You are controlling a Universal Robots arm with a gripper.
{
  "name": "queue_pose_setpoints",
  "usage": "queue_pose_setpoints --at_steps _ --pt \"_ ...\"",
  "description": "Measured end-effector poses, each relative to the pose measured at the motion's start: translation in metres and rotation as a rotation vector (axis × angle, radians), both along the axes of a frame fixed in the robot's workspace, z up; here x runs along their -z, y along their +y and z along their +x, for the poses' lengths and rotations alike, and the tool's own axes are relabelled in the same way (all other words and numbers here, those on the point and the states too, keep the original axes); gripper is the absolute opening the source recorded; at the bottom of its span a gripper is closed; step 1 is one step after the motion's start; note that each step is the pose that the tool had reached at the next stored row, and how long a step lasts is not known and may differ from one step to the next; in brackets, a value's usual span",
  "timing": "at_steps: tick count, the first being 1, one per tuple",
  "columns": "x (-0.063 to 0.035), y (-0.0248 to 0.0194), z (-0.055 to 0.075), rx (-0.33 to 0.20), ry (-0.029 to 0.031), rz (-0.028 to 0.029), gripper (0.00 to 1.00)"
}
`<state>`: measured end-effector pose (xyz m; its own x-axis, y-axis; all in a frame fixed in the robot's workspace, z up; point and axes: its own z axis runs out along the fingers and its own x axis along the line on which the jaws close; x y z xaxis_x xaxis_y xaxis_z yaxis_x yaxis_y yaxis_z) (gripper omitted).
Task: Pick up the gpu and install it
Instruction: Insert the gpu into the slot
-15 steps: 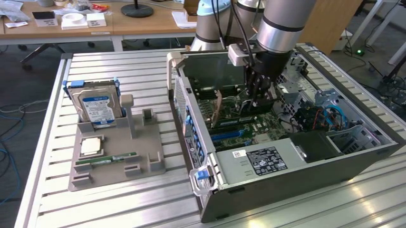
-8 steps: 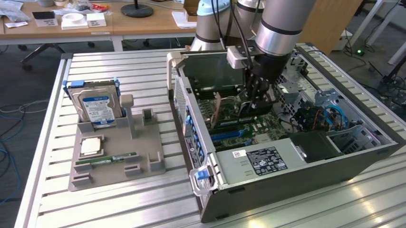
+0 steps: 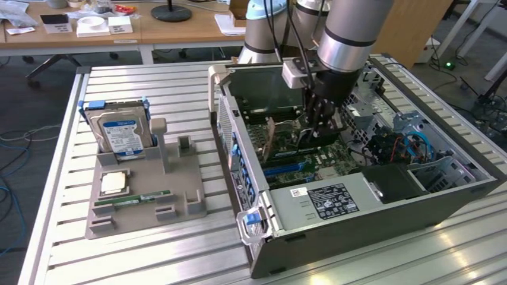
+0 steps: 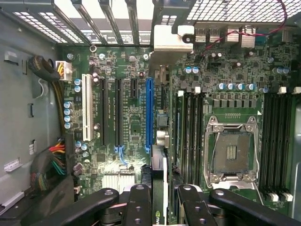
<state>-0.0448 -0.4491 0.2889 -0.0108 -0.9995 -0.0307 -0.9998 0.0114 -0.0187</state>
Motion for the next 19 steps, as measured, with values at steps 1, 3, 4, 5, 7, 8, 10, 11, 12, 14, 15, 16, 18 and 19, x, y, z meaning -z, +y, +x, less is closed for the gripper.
queue_pose_setpoints --at_steps 1,3,4,5,7,8,10,11,12,14,15,16,18,19 --pt "0.0000 -0.0007 0.000 0.000 0.0000 0.0000 0.26" --pt "0.0000 -0.0017 -0.001 0.000 0.0000 -0.0002 0.26" --pt "0.0003 -0.0019 -0.002 0.000 0.0000 0.0000 0.26" --pt "0.0007 -0.0020 -0.003 0.000 0.0000 0.0001 0.26" --pt "0.0019 -0.0022 -0.005 0.000 0.0000 -0.0001 0.26" --pt "0.0027 -0.0022 -0.005 0.000 0.0000 -0.0001 0.26" --pt "0.0044 -0.0025 -0.007 0.000 0.0000 -0.0001 0.26" --pt "0.0052 -0.0026 -0.007 0.000 0.0000 -0.0001 0.26" --pt "0.0059 -0.0027 -0.008 0.000 0.0000 -0.0001 0.26" --pt "0.0071 -0.0029 -0.009 0.000 0.0001 -0.0001 0.26" --pt "0.0077 -0.0030 -0.010 0.000 0.0000 -0.0001 0.26" --pt "0.0084 -0.0030 -0.010 0.000 0.0000 -0.0001 0.26" --pt "0.0093 -0.0031 -0.011 0.000 0.0001 -0.0003 0.26" --pt "0.0092 -0.0031 -0.011 0.000 0.0001 -0.0004 0.26"
